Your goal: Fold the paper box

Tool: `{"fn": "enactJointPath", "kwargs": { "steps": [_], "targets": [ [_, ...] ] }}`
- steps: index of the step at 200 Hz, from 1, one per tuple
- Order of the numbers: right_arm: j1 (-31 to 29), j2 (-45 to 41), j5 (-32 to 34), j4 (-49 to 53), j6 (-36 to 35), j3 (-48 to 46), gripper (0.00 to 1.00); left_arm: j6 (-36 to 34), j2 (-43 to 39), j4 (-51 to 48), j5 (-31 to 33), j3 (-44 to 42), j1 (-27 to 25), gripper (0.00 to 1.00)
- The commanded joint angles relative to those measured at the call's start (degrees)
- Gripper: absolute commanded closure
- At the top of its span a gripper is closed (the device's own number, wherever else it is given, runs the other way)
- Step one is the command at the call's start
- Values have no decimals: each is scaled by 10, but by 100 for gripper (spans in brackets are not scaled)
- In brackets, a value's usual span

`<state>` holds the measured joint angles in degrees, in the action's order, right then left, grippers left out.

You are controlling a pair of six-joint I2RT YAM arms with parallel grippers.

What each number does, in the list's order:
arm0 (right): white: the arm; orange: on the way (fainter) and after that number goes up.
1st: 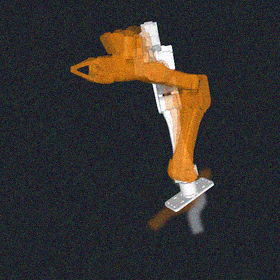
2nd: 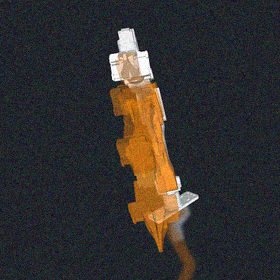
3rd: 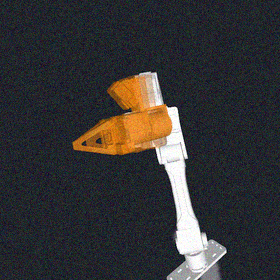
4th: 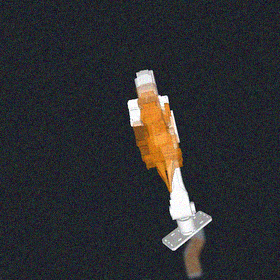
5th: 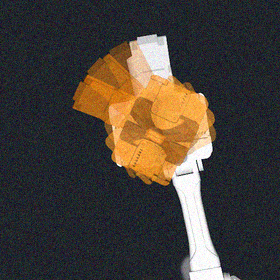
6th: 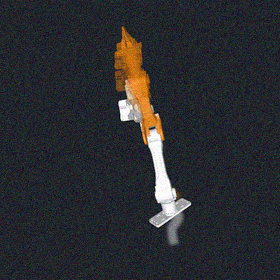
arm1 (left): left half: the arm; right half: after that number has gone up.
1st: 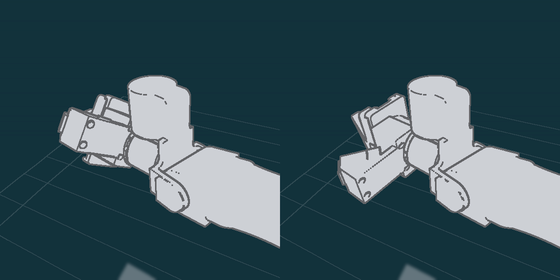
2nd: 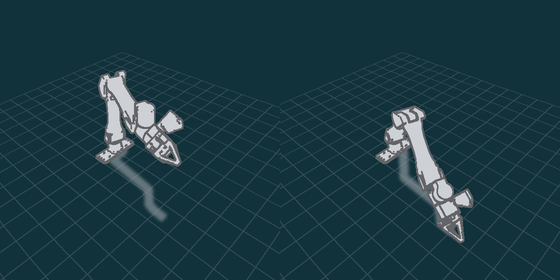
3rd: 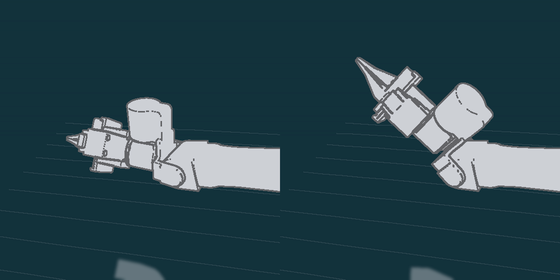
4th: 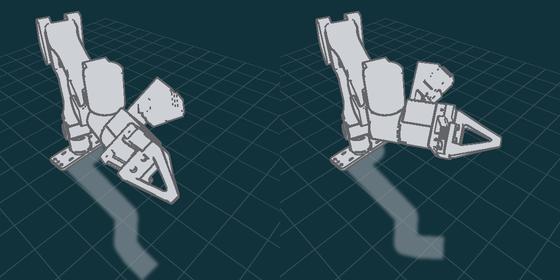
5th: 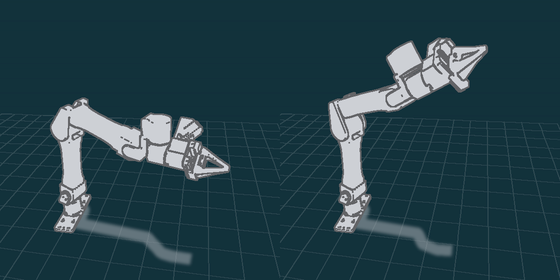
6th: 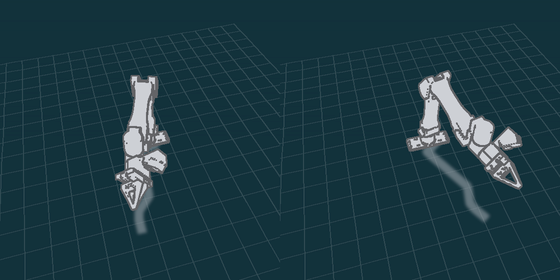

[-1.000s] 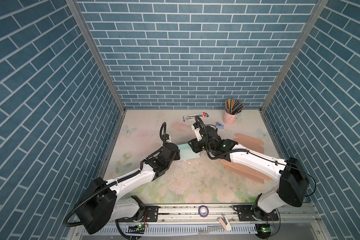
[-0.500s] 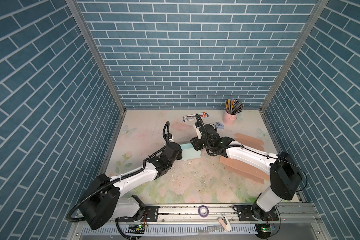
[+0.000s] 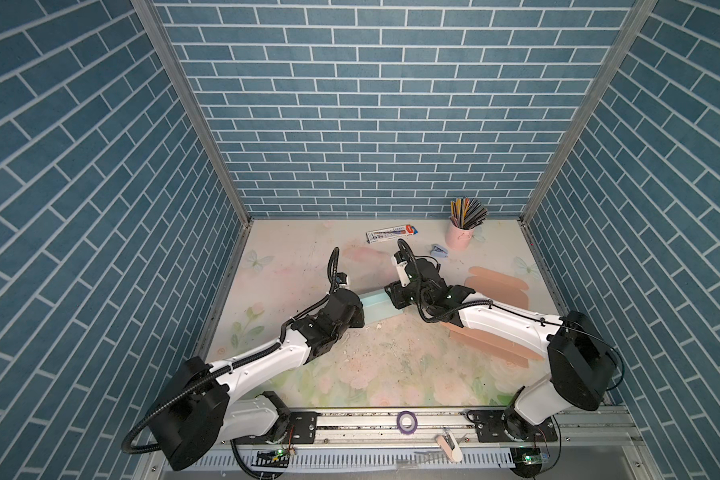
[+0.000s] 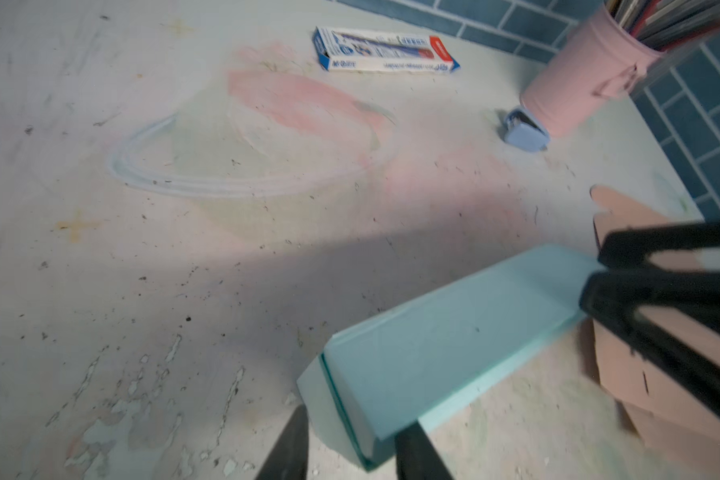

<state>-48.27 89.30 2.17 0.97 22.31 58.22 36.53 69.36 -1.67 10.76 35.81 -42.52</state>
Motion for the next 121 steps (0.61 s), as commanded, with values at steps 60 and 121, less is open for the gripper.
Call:
{"fn": "enactJointPath", "kwargs": {
  "steps": [60,121],
  "targets": [
    [-10,3,-8,-4,45,-63,58,27,-25,-23,-111,35,42,47],
    [-13,1,-5,-5,47,-69,59,33,9,14,-112,39,87,46]
  ]
}}
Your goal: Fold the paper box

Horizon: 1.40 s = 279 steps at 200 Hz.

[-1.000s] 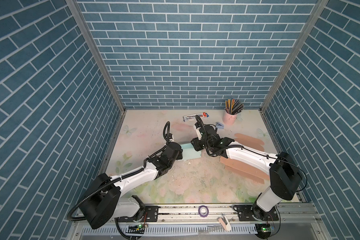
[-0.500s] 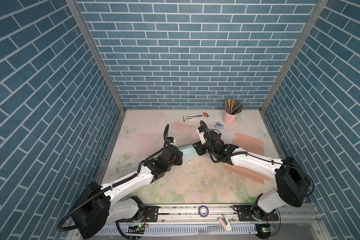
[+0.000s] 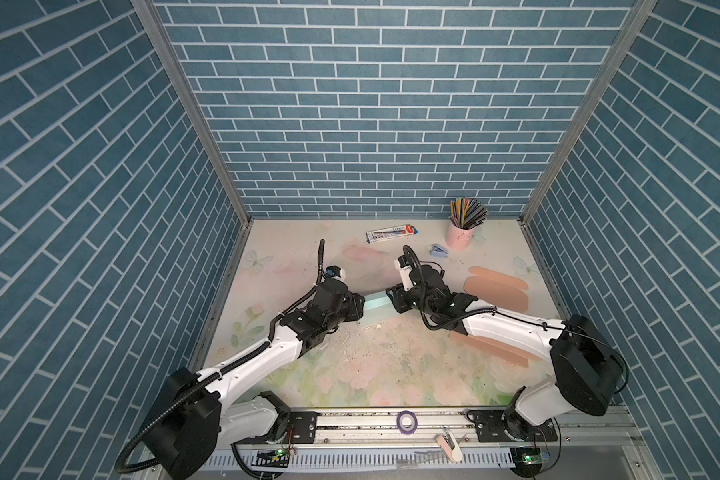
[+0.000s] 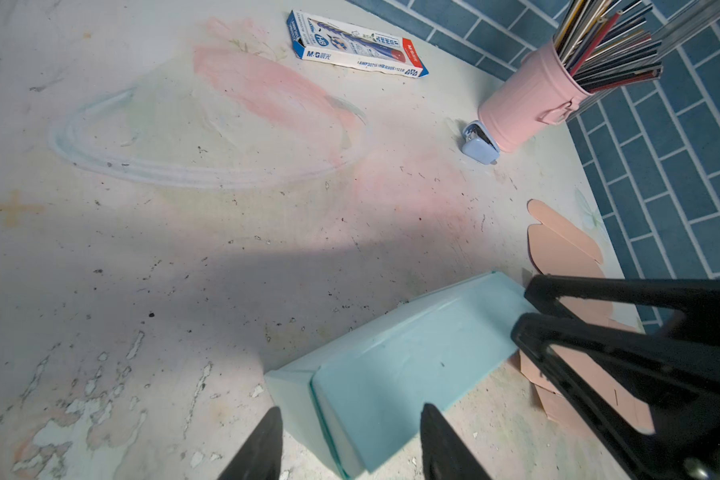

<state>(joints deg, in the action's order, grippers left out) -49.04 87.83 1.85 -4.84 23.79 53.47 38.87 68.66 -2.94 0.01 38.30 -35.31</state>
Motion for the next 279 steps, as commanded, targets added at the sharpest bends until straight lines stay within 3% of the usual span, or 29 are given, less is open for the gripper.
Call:
{"fn": "enactJointPath", "kwargs": {
  "steps": [1,68,118,172,194,214,238,279],
  "targets": [
    [-5,16,-2,53,32,-21,59,9,17,27,-5,15,15,46],
    [-8,26,-6,55,39,-24,59,14,74,77,-23,-37,16,48],
    [-9,43,-8,50,43,-15,58,15,85,112,1,-86,15,48],
    [-8,-3,-20,66,1,-21,53,-63,27,92,-48,-77,15,46],
    [-9,-51,-39,69,-10,-54,45,-92,5,38,-65,-53,19,44],
    [-10,-102,-45,102,0,-79,45,-114,28,21,-115,-5,35,39],
    [-12,-160,-65,136,6,-102,51,-131,97,0,-161,73,61,38],
    [-18,-196,-214,136,3,-153,64,-150,221,-23,-226,175,89,38]
  ]
}}
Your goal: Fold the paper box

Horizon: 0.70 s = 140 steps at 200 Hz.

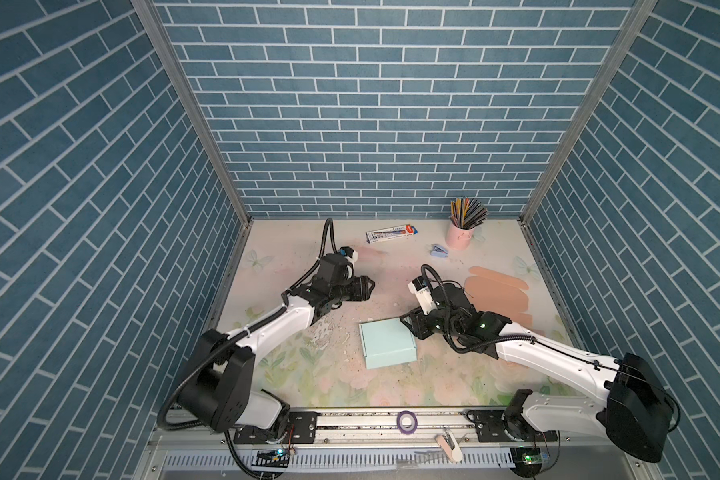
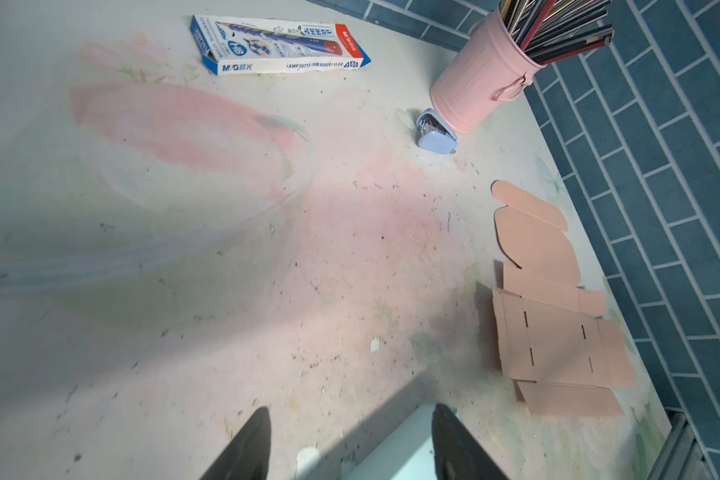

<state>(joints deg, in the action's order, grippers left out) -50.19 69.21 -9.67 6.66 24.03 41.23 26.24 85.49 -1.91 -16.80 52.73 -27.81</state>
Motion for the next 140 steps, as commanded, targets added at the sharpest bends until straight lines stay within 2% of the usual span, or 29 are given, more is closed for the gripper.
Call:
{"fn": "enactJointPath", "kwargs": {
  "steps": [1,31,58,99,140],
  "targets": [
    [-7,-10,-101,20,0,-31,64,-23,56,-33,-59,32,15,38],
    [-28,5,-183,21,-2,-45,75,-25,115,-34,-88,51,18,38],
    [-54,47,-215,41,-19,-45,79,-24,125,-27,-95,37,19,38],
    [-58,129,-178,85,-43,-26,82,-26,121,-27,-95,17,19,38],
    [-31,159,-113,62,-14,-17,84,-27,119,-24,-92,-4,19,39]
  ]
}}
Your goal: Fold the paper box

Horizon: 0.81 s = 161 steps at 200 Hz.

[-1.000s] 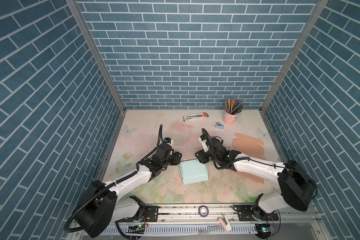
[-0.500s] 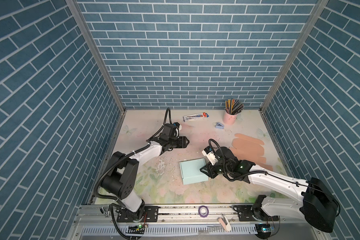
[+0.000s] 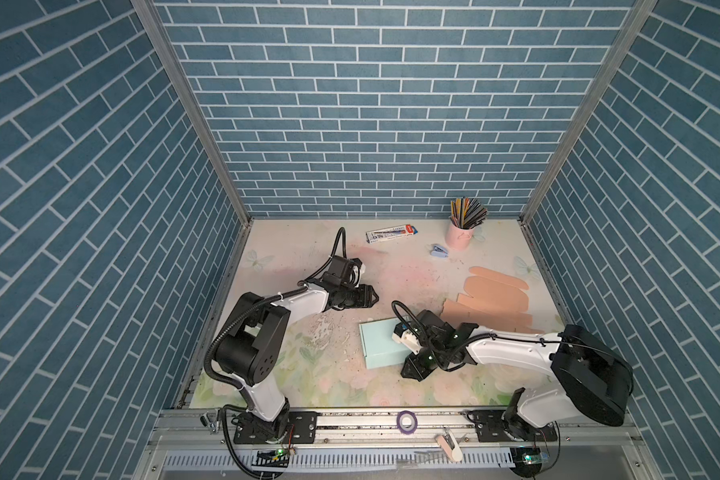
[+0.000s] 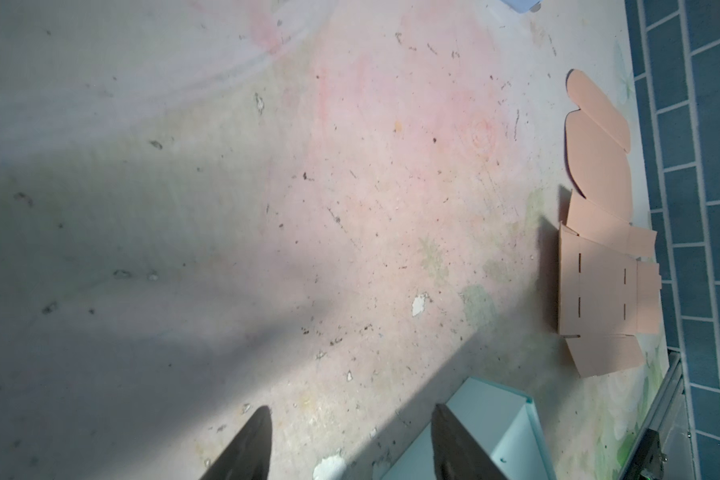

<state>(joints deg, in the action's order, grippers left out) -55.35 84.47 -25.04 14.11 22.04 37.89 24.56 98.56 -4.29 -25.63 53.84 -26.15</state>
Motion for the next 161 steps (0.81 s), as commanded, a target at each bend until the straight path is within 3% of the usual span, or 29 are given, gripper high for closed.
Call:
{"fn": "enactJointPath", "kwargs": {
  "steps": [1,64,112,161],
  "targets": [
    [22,7,40,-16,8,16,84,-10,-12,0,-4,-16,3,39],
    [101,42,6,-158,89,7,84,18,-25,49,-20,-70,-6,43],
    [115,91,8,-210,111,39,84,43,-31,69,-11,-98,-40,46],
    [123,107,15,-258,125,54,84,66,-25,98,-1,-130,-42,50]
  ]
}}
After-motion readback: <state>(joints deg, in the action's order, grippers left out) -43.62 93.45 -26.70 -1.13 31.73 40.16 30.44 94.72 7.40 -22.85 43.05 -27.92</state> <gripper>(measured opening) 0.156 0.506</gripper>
